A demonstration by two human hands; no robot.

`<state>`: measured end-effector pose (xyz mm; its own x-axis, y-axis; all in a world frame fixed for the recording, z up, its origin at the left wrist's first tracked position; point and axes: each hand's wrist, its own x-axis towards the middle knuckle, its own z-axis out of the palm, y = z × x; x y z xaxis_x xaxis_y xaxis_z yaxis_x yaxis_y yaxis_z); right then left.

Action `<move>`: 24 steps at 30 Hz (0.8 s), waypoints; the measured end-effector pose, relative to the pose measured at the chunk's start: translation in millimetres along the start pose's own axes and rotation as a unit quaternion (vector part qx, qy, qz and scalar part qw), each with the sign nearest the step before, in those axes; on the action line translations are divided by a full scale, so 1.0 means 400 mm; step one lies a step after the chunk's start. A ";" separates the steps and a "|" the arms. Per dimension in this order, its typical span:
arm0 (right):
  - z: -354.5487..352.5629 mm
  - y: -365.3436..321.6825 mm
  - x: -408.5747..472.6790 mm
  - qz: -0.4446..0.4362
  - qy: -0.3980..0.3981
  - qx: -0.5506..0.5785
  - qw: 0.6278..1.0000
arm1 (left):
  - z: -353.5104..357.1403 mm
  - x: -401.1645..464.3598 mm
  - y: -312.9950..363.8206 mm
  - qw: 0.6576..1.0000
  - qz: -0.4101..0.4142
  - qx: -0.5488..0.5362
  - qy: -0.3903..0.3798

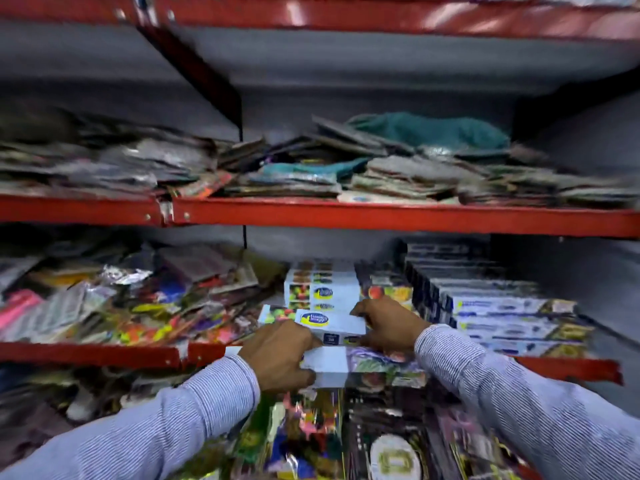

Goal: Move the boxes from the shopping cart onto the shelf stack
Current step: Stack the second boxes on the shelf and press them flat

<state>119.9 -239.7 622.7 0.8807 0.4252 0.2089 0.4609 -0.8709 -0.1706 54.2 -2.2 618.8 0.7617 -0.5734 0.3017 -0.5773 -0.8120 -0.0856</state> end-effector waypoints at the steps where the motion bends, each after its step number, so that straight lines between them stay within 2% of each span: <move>1: -0.009 0.013 0.018 0.009 -0.009 -0.002 1.000 | -0.005 0.022 -0.006 1.000 0.001 0.000 0.002; 6: -0.048 0.065 0.100 0.043 -0.029 -0.037 0.998 | -0.038 0.125 -0.022 1.000 -0.001 0.006 -0.004; 13: -0.061 0.118 0.199 0.083 -0.032 -0.011 0.996 | -0.006 0.236 -0.070 0.999 -0.025 -0.014 -0.016; 24: 0.010 0.160 0.284 0.042 0.008 0.001 0.999 | 0.057 0.302 -0.122 0.999 -0.035 0.000 -0.037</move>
<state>250.1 -246.1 631.7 0.9143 0.3473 0.2084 0.3862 -0.9027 -0.1899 181.2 -34.3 637.9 0.8193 -0.5223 0.2368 -0.5224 -0.8500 -0.0673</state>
